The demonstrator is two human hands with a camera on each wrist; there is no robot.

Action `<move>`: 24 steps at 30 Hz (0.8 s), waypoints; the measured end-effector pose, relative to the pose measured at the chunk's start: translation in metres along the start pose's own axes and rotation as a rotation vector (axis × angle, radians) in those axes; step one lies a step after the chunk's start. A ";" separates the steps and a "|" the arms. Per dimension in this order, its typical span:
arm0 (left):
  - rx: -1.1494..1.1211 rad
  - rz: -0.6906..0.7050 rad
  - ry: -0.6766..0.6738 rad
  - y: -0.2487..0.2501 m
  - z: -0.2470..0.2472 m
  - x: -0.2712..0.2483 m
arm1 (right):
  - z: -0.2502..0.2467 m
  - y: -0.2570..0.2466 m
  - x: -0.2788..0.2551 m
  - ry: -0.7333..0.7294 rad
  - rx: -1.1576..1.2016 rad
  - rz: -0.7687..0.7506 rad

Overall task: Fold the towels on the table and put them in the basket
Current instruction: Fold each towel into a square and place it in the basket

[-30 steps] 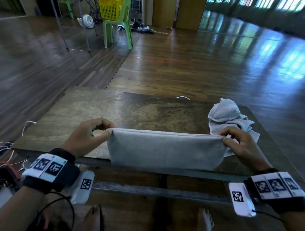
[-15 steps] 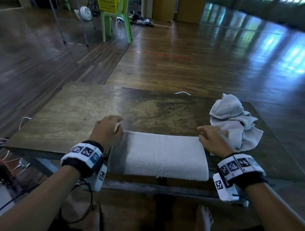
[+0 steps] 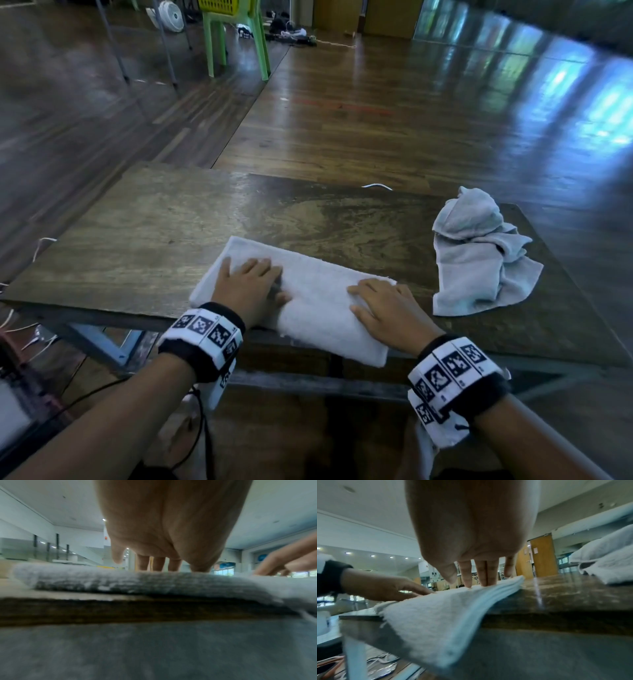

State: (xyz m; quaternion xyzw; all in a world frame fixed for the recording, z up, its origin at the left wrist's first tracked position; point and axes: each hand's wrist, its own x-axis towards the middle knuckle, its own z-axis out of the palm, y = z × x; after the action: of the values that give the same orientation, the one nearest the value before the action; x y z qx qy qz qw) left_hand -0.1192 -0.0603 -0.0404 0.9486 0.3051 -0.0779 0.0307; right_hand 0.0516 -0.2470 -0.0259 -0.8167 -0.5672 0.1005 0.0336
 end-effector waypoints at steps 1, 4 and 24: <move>0.007 -0.034 0.033 -0.005 -0.001 0.003 | -0.003 0.004 0.002 0.013 -0.024 0.023; 0.006 -0.079 0.168 -0.008 -0.008 0.003 | -0.011 0.020 0.008 0.053 -0.076 0.148; -0.133 0.530 0.504 0.074 0.031 -0.046 | -0.010 0.027 0.037 0.067 0.060 0.267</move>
State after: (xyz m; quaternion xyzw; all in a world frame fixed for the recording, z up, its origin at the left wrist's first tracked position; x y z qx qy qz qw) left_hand -0.1166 -0.1502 -0.0624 0.9801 0.0514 0.1887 0.0350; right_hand 0.0906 -0.2213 -0.0255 -0.8864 -0.4489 0.0936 0.0632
